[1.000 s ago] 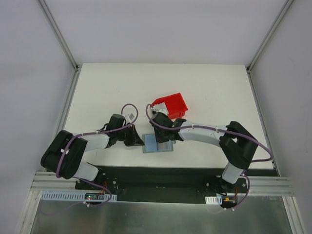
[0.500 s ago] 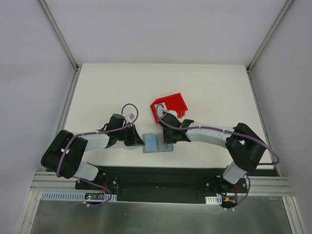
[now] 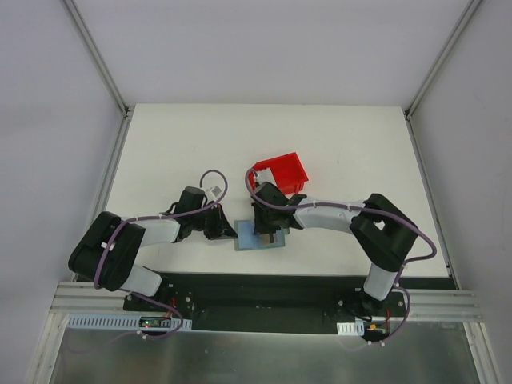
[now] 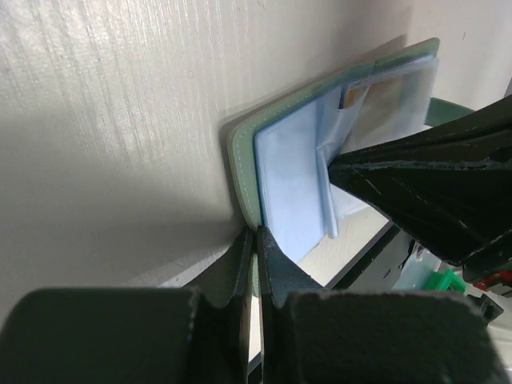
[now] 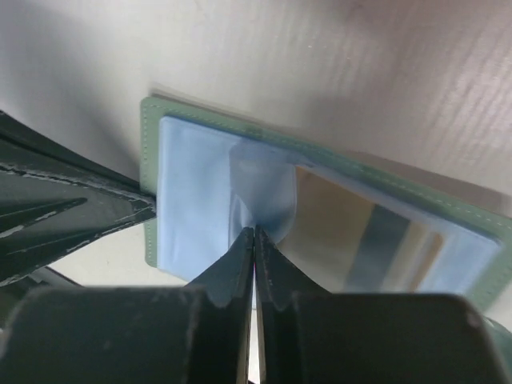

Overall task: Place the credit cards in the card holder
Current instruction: Insert the credit card into the card holder, then pick up the credit card from the storage box.

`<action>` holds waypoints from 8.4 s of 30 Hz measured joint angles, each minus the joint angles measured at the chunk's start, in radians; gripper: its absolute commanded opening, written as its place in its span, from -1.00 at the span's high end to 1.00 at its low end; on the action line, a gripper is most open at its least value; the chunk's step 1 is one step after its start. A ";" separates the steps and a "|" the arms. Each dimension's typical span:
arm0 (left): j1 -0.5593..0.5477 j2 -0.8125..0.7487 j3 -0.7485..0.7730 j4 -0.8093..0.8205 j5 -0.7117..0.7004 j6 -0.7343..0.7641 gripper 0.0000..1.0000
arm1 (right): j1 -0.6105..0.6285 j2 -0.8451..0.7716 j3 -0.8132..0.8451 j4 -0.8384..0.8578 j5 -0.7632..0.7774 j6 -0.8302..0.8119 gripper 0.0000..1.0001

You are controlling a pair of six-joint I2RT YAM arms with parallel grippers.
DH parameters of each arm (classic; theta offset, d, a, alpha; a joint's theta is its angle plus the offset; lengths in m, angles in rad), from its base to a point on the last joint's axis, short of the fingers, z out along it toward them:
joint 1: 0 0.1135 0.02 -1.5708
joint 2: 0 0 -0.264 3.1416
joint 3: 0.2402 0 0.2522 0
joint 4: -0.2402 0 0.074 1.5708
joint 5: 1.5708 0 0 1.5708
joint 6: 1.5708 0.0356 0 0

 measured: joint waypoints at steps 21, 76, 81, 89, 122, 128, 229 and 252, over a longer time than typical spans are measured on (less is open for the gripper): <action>0.000 0.066 0.000 0.080 0.020 -0.023 1.00 | 0.027 -0.215 -0.051 0.054 -0.014 -0.080 0.76; 0.000 0.142 -0.002 0.175 0.041 -0.064 1.00 | -0.089 -0.276 -0.150 -0.077 0.119 -0.102 0.77; 0.000 0.140 -0.003 0.177 0.041 -0.064 1.00 | -0.080 -0.240 -0.171 -0.116 0.127 -0.099 0.78; 0.000 0.139 -0.004 0.178 0.040 -0.064 1.00 | -0.063 -0.193 -0.158 -0.135 0.148 -0.099 0.81; 0.001 0.133 -0.004 0.169 0.040 -0.063 1.00 | 0.079 0.030 0.145 -0.296 0.192 -0.111 0.67; 0.001 0.132 -0.004 0.169 0.040 -0.063 1.00 | 0.077 0.023 0.113 -0.153 0.126 -0.111 0.58; 0.000 0.064 0.049 0.000 0.003 0.014 1.00 | -0.407 0.208 0.498 -0.215 -0.301 -0.373 0.32; 0.001 0.071 0.047 0.011 0.014 0.014 1.00 | -0.407 0.147 0.562 -0.319 -0.066 -0.477 0.99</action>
